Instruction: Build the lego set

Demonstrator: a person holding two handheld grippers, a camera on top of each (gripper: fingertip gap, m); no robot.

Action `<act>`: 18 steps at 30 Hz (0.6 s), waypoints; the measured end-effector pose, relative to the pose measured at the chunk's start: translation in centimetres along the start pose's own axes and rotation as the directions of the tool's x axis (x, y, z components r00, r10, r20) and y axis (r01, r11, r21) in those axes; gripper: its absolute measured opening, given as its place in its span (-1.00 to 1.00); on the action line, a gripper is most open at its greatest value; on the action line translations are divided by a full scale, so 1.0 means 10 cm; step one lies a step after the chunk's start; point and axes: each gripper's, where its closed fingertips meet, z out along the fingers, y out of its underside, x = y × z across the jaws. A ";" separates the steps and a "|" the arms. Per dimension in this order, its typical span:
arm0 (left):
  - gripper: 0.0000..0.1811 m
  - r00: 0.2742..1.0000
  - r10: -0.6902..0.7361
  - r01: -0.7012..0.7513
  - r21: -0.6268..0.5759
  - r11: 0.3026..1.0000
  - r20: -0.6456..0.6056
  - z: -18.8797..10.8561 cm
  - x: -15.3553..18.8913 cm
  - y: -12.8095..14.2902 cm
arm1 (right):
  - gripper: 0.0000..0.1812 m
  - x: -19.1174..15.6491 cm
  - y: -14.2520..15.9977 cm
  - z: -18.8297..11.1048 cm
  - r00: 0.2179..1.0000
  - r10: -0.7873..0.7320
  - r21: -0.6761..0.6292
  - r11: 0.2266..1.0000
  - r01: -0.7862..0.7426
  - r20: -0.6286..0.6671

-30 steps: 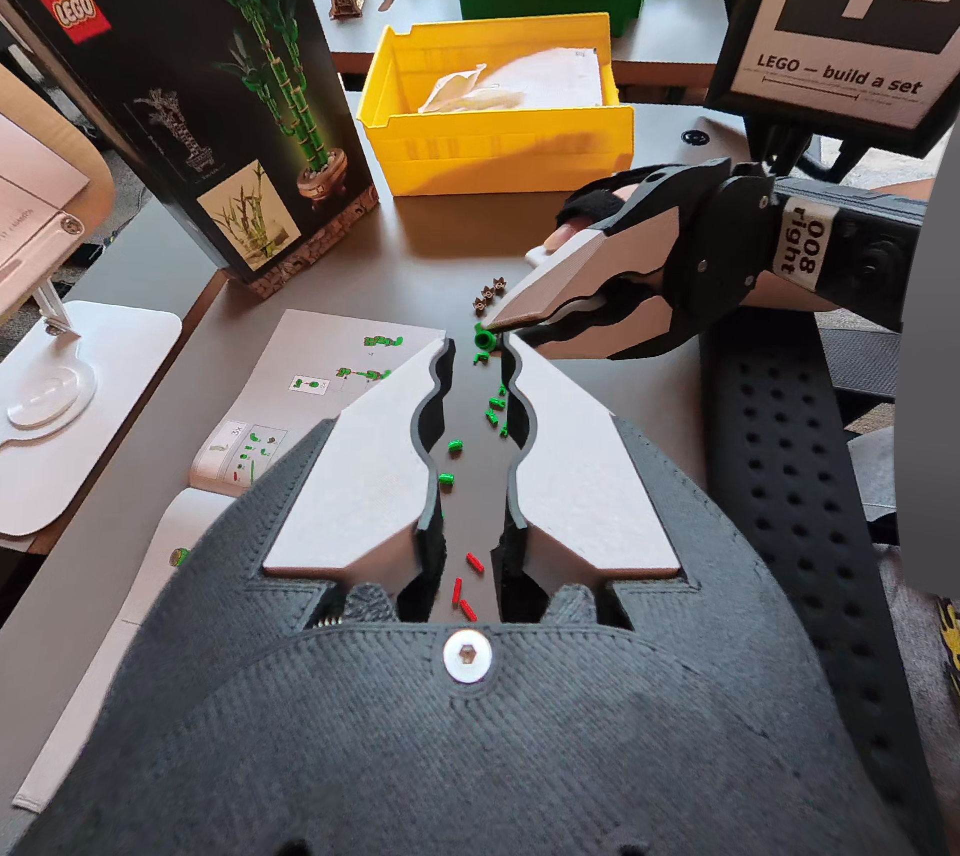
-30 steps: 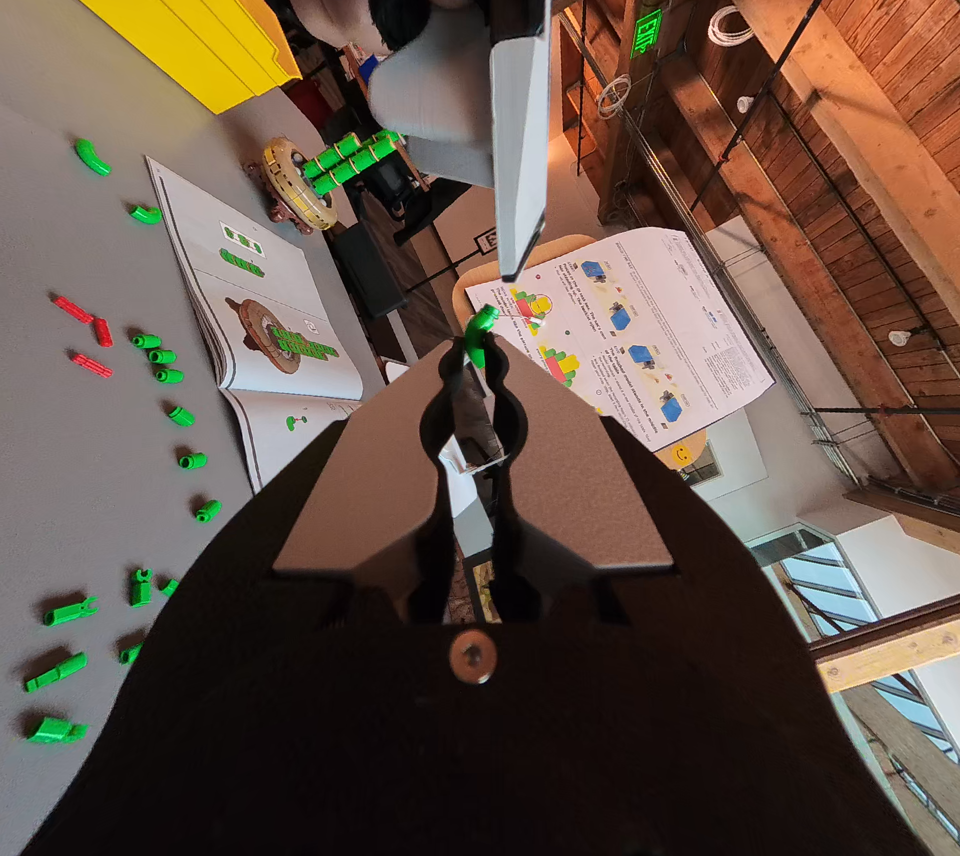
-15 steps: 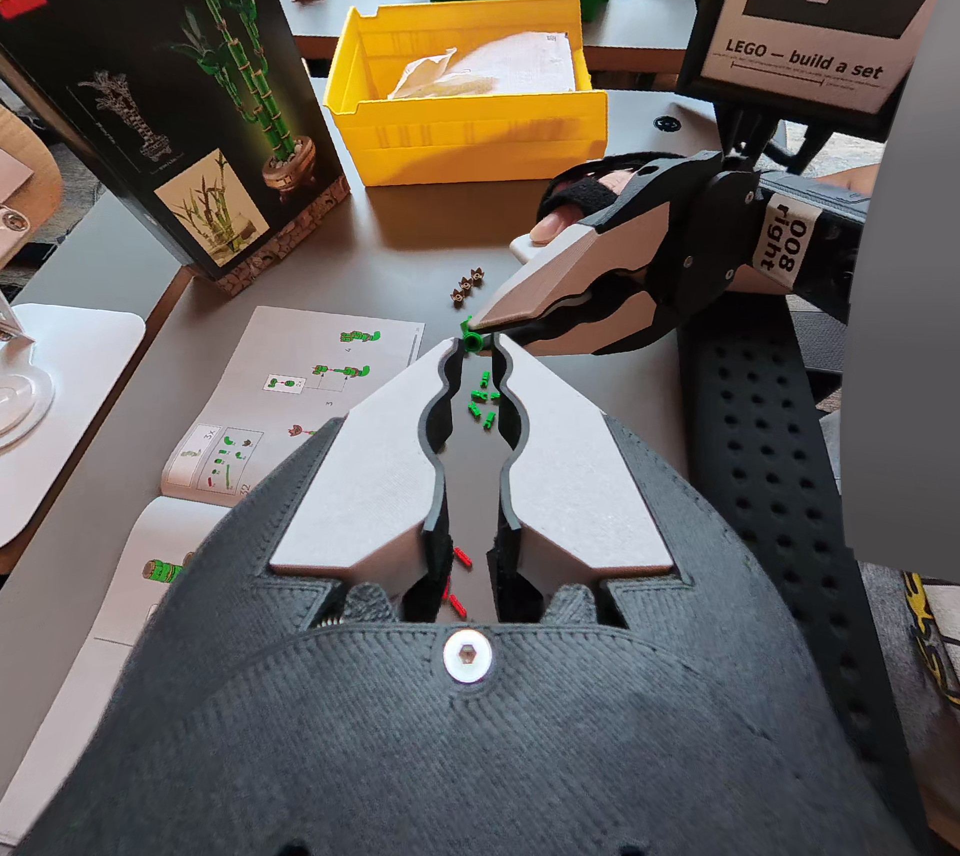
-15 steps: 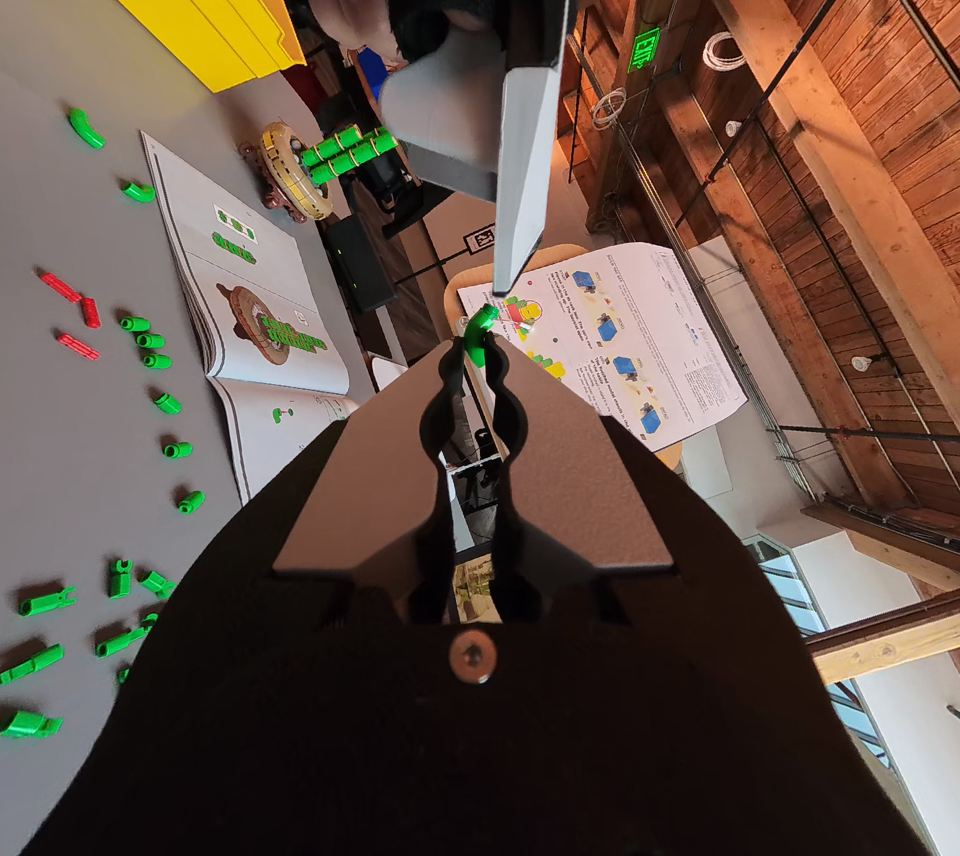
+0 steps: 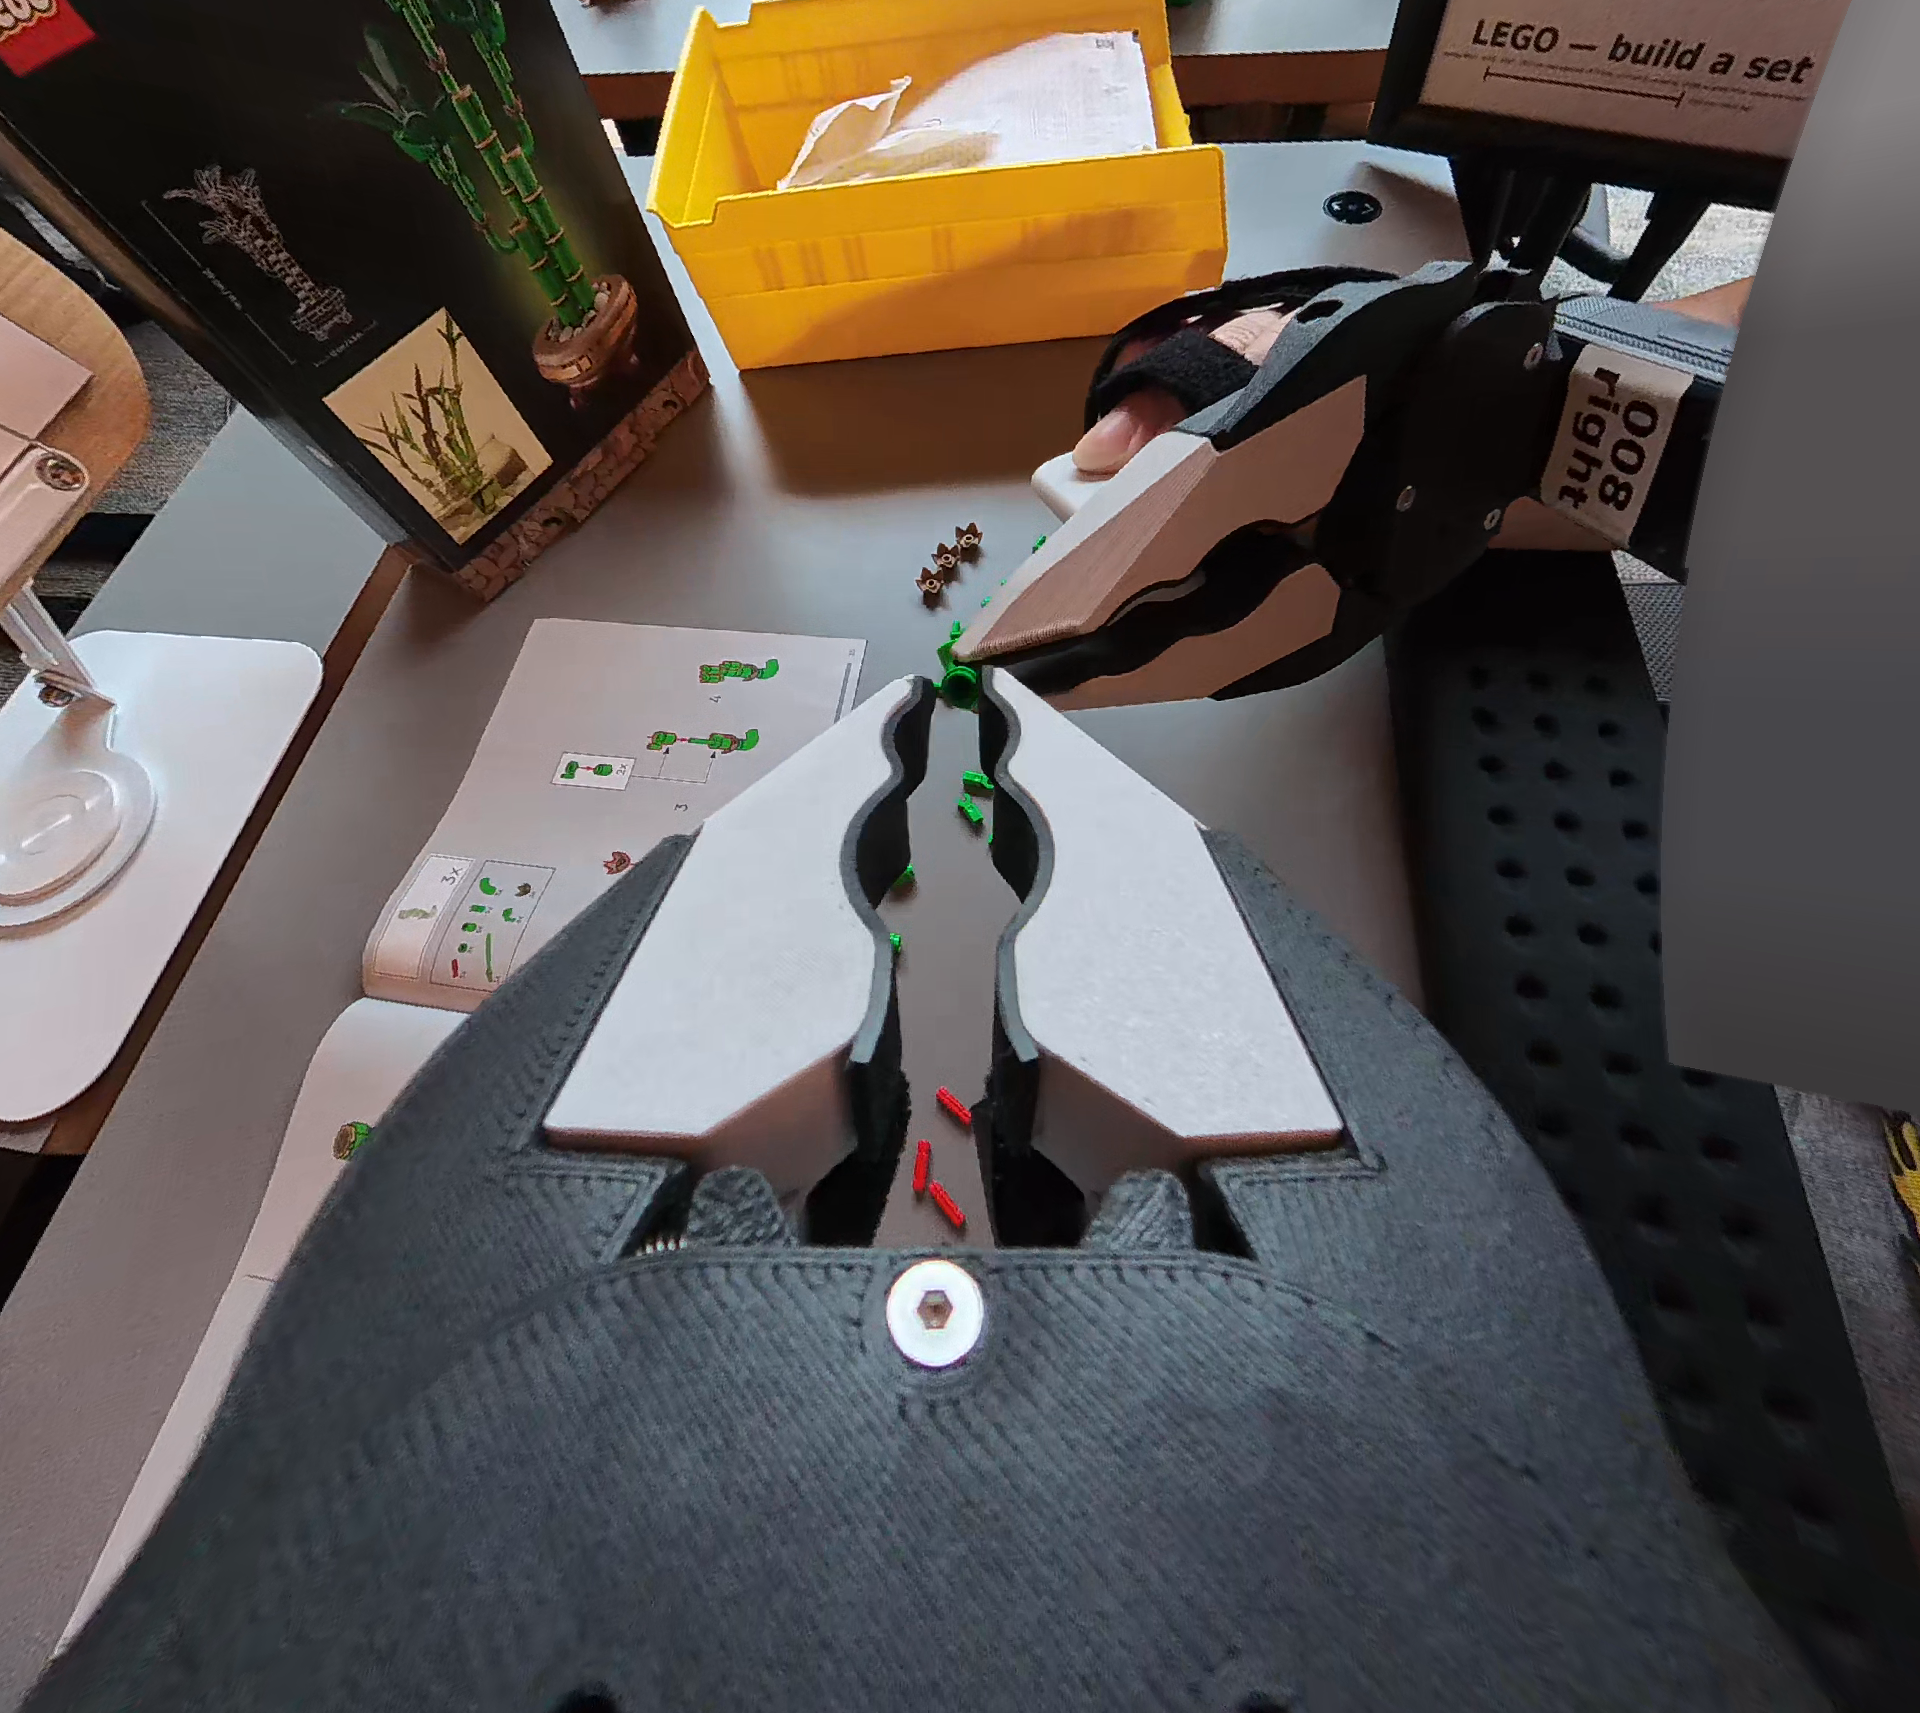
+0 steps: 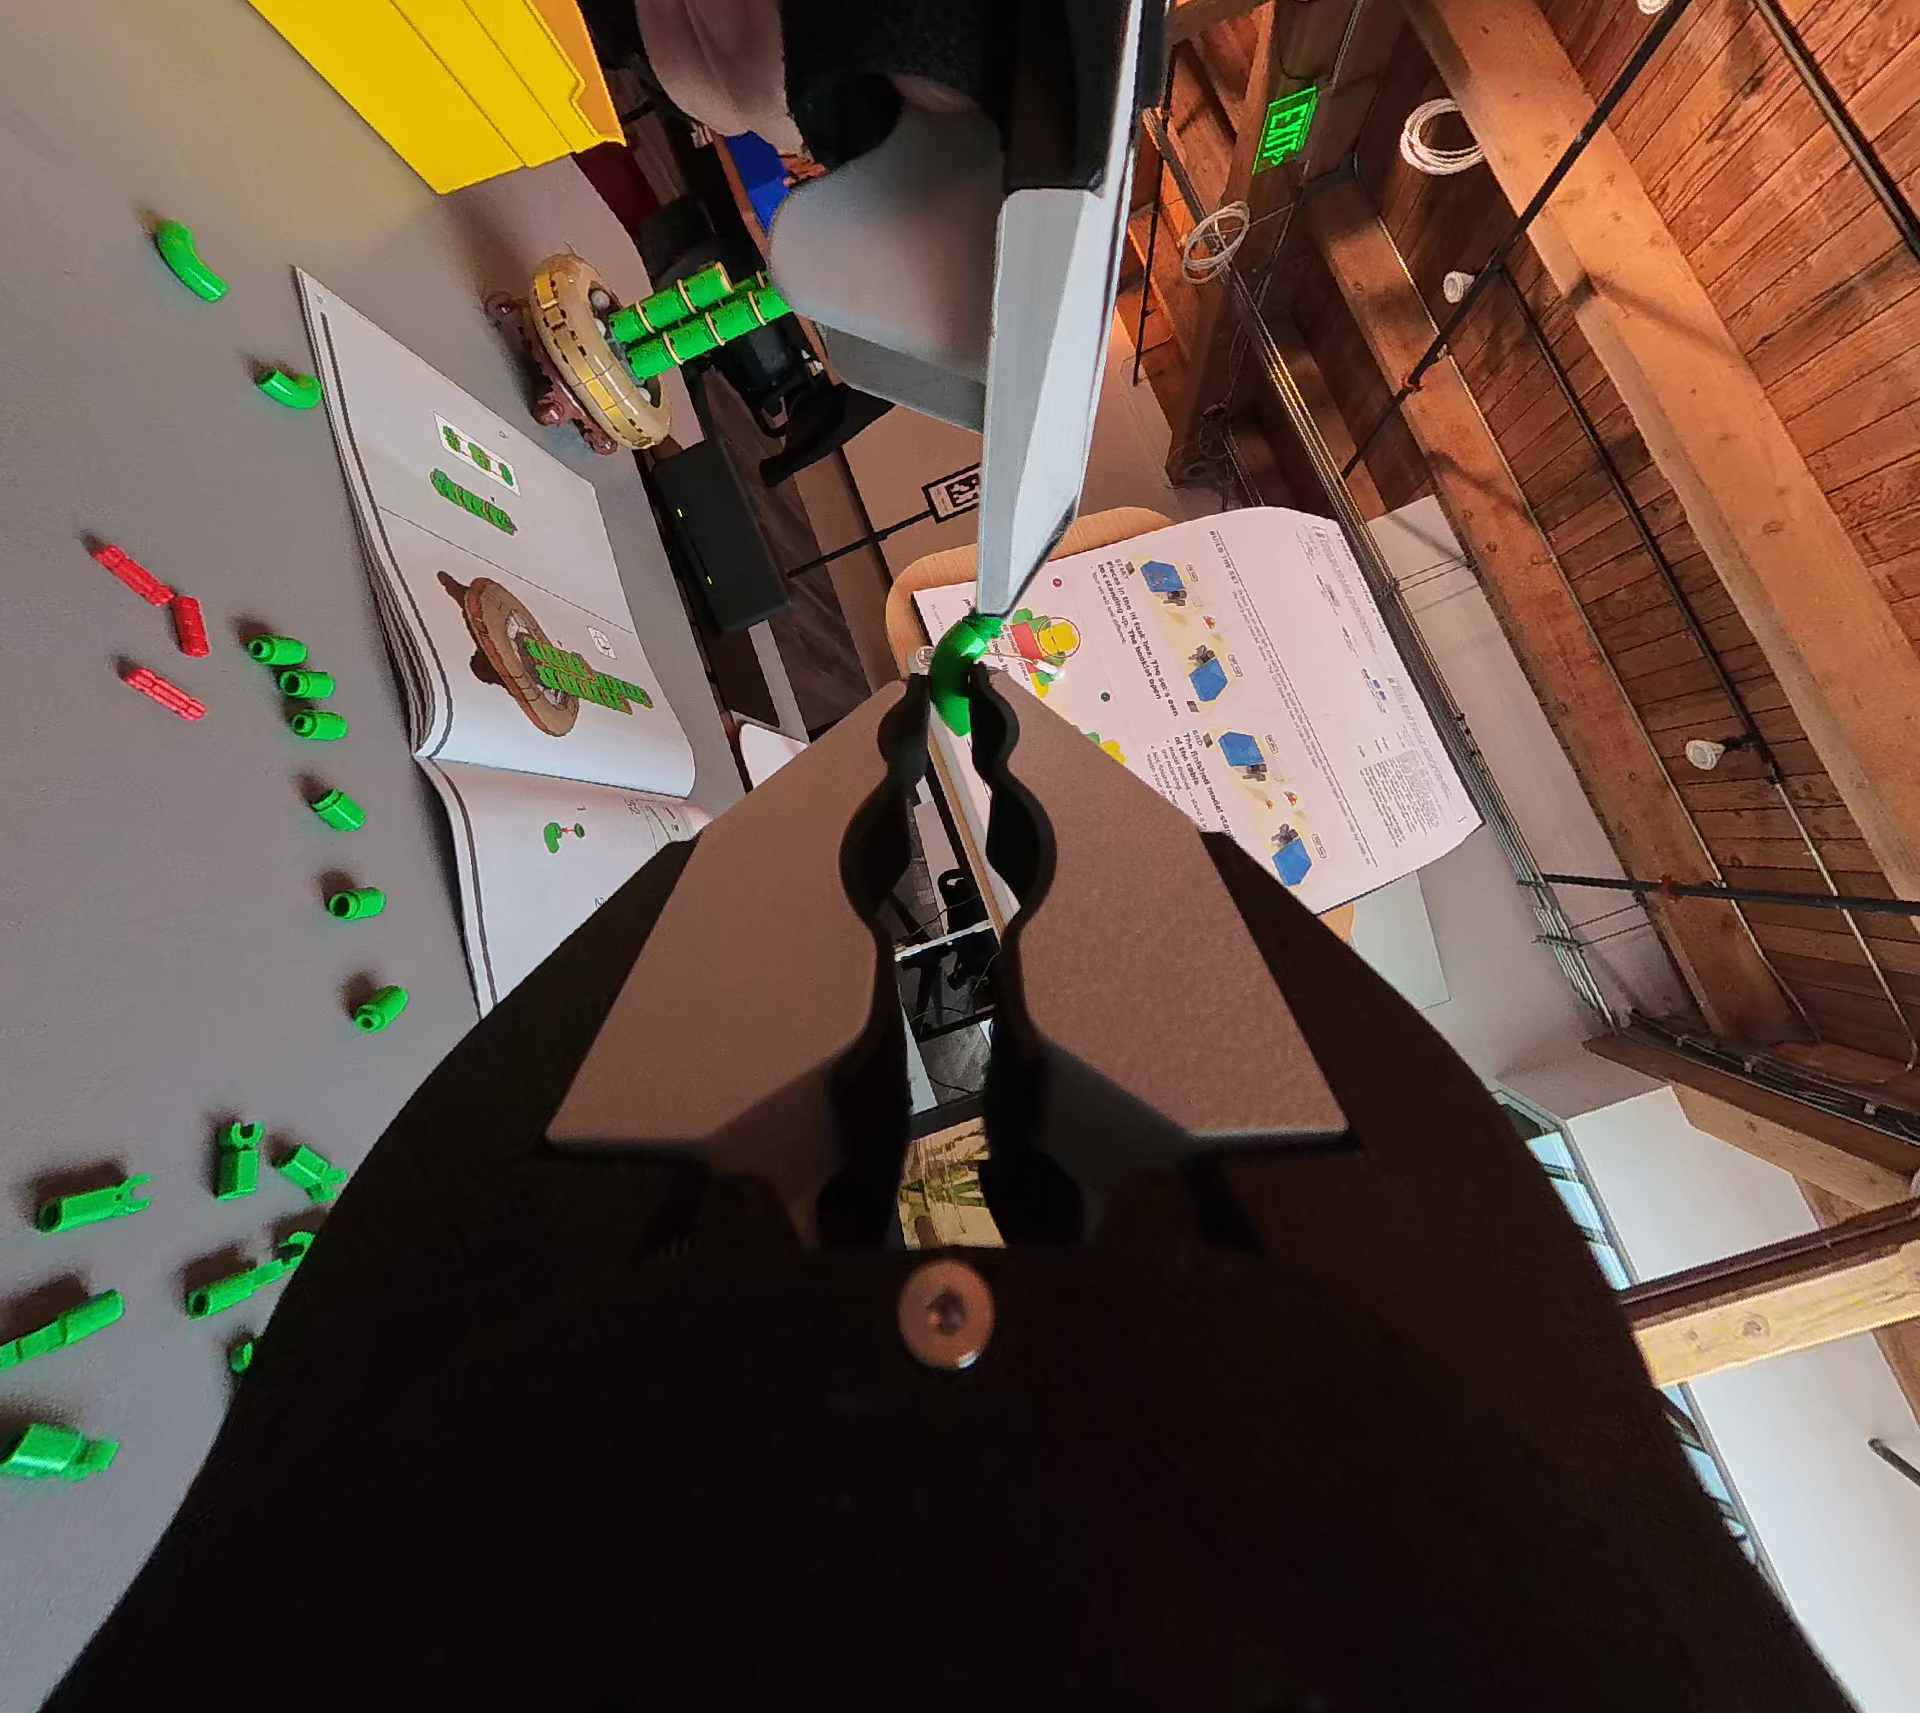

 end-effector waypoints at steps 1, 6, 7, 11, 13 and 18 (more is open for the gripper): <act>-0.94 1.000 0.000 0.000 0.000 1.000 -0.003 0.00 0.00 0.00 | -0.93 0.00 0.00 0.00 1.000 0.000 0.000 1.000 0.000 0.001; -0.94 1.000 0.003 -0.003 -0.005 1.000 -0.007 0.01 0.01 0.01 | -0.93 0.00 0.01 0.00 1.000 0.002 -0.001 1.000 -0.002 0.003; -0.95 1.000 0.003 -0.003 -0.006 1.000 -0.007 0.01 0.01 0.01 | -0.93 0.00 0.01 0.00 1.000 0.002 -0.001 1.000 -0.002 0.004; -0.95 1.000 0.002 -0.002 -0.011 1.000 -0.009 0.01 0.01 0.02 | -0.93 -0.01 0.01 0.00 1.000 -0.005 0.001 1.000 0.005 0.006; -0.96 1.000 0.005 -0.006 -0.021 1.000 -0.010 0.01 0.02 0.04 | -0.94 -0.03 0.00 0.00 1.000 -0.013 0.004 1.000 0.013 0.013; -0.96 1.000 0.024 -0.024 -0.067 0.997 -0.009 0.01 0.03 0.12 | -0.94 -0.09 0.00 0.01 0.998 -0.052 0.012 0.999 0.051 0.035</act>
